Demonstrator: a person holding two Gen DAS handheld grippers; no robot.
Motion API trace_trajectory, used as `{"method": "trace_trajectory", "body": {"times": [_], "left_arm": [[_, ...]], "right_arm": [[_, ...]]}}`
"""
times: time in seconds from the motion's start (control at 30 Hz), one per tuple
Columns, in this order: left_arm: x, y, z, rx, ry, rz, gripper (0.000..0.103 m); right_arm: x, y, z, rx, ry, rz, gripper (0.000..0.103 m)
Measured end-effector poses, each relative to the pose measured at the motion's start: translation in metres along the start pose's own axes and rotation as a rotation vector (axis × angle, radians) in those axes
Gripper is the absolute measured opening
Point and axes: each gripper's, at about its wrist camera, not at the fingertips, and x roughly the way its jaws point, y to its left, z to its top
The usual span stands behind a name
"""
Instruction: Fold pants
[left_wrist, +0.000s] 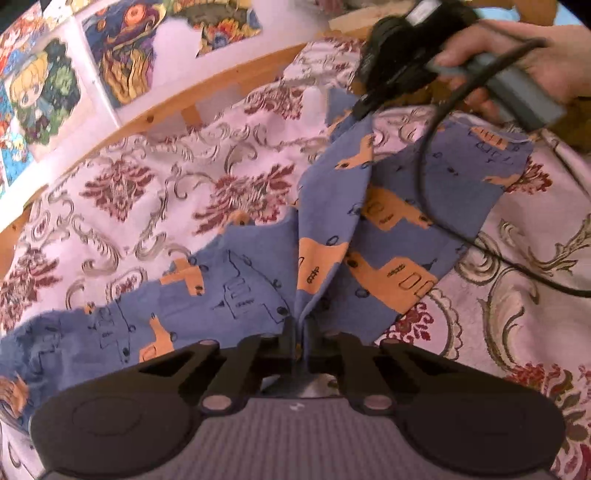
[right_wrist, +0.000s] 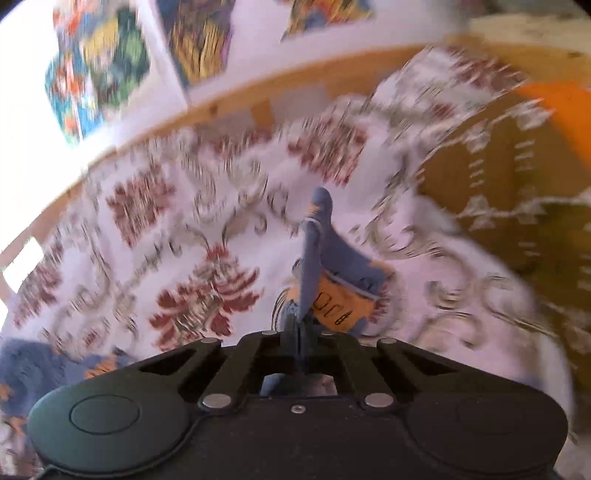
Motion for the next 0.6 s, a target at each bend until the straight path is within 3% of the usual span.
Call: {"method": "trace_trajectory", "body": {"times": [0.2, 0.37, 0.53, 0.6], "left_arm": [[-0.014, 0.001, -0.005, 0.122, -0.05, -0.049, 0.003], [-0.004, -0.014, -0.02, 0.281, -0.028, -0.068, 0.003], [0.005, -0.02, -0.023, 0.321, -0.004, -0.074, 0.004], [0.004, -0.018, -0.022, 0.326, 0.001, -0.089, 0.007]], "right_arm": [[-0.078, -0.022, -0.054, 0.077, -0.027, -0.095, 0.0], [-0.073, -0.033, -0.1, 0.125, 0.037, -0.143, 0.0], [-0.066, -0.033, -0.123, 0.122, 0.031, -0.167, 0.001], [-0.069, -0.034, -0.126, 0.129, 0.016, -0.158, 0.015]]}}
